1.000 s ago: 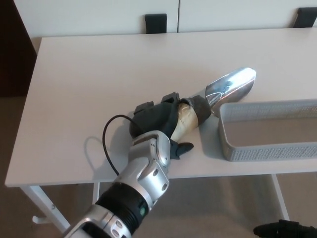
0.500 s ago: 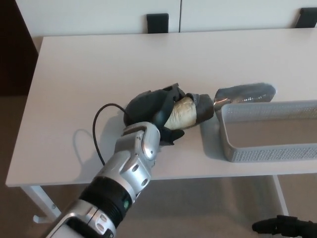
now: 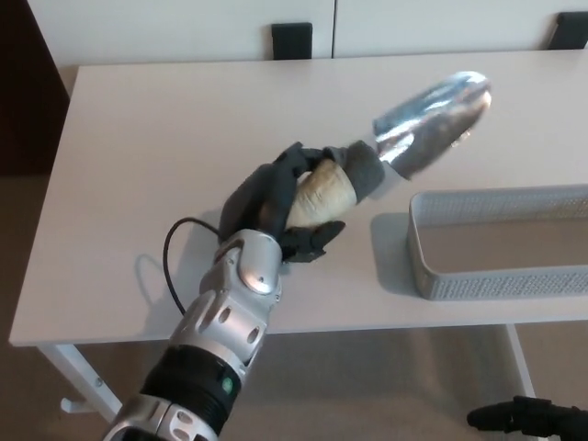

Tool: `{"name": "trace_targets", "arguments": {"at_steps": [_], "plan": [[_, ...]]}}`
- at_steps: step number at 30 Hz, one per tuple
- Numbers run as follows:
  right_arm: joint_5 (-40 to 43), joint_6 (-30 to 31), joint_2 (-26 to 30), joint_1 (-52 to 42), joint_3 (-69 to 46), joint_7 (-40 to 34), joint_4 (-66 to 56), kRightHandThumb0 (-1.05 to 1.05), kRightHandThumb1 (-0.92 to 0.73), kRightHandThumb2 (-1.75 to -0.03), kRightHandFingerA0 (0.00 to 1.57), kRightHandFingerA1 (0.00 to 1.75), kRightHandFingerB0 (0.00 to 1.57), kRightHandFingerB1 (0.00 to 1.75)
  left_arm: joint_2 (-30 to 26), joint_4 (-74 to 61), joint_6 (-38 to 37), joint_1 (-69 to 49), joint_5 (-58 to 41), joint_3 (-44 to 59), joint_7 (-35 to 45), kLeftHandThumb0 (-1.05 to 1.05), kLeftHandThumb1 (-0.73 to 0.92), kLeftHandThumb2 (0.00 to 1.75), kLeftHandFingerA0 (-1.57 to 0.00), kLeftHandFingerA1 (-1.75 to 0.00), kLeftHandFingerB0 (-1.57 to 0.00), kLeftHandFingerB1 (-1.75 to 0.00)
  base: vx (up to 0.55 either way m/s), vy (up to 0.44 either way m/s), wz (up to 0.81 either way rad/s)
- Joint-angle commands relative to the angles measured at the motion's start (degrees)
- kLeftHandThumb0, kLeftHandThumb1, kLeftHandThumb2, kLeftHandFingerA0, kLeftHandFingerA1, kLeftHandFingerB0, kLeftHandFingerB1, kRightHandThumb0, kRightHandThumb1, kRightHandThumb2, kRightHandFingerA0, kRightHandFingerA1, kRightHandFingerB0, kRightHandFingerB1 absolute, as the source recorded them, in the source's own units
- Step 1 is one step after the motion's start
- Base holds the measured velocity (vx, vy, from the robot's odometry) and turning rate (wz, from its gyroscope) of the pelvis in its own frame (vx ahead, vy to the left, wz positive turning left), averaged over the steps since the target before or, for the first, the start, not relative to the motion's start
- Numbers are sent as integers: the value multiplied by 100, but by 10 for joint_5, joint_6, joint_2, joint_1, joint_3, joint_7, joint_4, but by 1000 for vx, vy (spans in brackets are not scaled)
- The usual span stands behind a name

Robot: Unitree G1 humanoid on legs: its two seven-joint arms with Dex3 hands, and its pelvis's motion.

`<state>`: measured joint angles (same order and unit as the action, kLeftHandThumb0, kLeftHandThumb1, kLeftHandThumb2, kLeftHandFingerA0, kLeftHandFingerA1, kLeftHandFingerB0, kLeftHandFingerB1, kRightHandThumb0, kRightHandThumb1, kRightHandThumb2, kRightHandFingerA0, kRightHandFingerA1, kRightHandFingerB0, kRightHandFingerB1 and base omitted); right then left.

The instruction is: The robot walks towards a desk on which a shovel is kept on the left hand side and a container is kept on the right hand side. The robot picks up the shovel using its left hand and places it in the container.

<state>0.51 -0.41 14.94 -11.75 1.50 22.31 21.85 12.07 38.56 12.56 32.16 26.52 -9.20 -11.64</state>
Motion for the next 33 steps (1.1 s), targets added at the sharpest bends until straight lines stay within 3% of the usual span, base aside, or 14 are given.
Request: {"name": "trace_targets", "arguments": {"at_steps": [1,4,6,9,11,13,14,15,16,17,21,24,28,33], "plan": [[-4,7,7,-5,2,-2,-4,-18,-58,-56,76,60,62,53,15,-11,-37,-8,-84,63,-20,-24,84,67,-105,-138,-77,-83,0,0,0],[-7,5,9,-3,4,-2,0,-19,-58,-56,75,60,62,53,14,-16,-64,-13,-81,68,-30,-24,85,67,-103,-139,-77,-84,0,0,0],[-9,2,11,-2,6,-1,1,-19,-58,-56,75,60,61,53,17,-29,-48,-5,-92,75,-19,-24,88,65,-99,-139,-73,-68,0,0,0],[-12,6,13,0,7,-4,-2,-20,-57,-56,75,59,62,53,13,-53,-50,4,-92,67,-7,-25,84,69,-89,-151,-71,-87,0,0,0],[-7,9,15,-2,5,0,-7,-19,-58,-56,74,60,61,52,12,-87,-22,13,-95,56,17,-29,82,69,-83,-157,-71,-86,0,0,0],[-7,12,14,0,6,0,-7,-19,-59,-56,74,60,61,52,2,-122,-29,10,-84,29,36,-28,81,67,-86,-144,-74,-80,0,0,0],[-6,12,13,0,6,2,-5,-18,-59,-57,75,60,61,53,-1,-153,-14,8,-83,13,56,-31,83,68,-97,-142,-79,-93,0,0,0],[-5,14,13,2,7,2,-3,-18,-59,-57,74,60,61,53,-5,-184,6,7,-78,-5,76,-36,66,103,-103,-118,-78,-87,0,0,0],[-5,14,14,3,7,3,-2,-18,-59,-57,74,60,61,53,-7,-190,11,6,-80,-8,78,-36,66,103,-103,-118,-78,-87,0,0,0],[-4,14,13,4,7,5,1,-18,-59,-57,73,60,61,53,-11,-206,13,5,-81,-20,92,-31,82,66,-88,-142,-80,-97,0,0,0],[-6,11,16,3,8,6,0,-20,-58,-56,73,59,60,53,-29,-294,67,2,-63,-84,149,-25,80,71,-93,-131,-82,-99,0,0,0],[-11,1,19,2,11,5,1,-20,-58,-56,74,59,61,53,-47,-314,56,-2,-46,-123,155,-24,79,73,-85,-151,-78,-106,0,0,0],[-10,2,19,3,13,6,5,-20,-58,-56,74,59,62,53,-74,-328,88,14,-20,-181,186,-25,74,82,-87,-147,-79,-96,0,0,0],[-7,5,19,5,13,6,8,-20,-57,-56,75,59,62,52,-82,-322,137,28,-19,-213,218,-25,79,70,-77,-154,-71,-105,0,0,0]]}}
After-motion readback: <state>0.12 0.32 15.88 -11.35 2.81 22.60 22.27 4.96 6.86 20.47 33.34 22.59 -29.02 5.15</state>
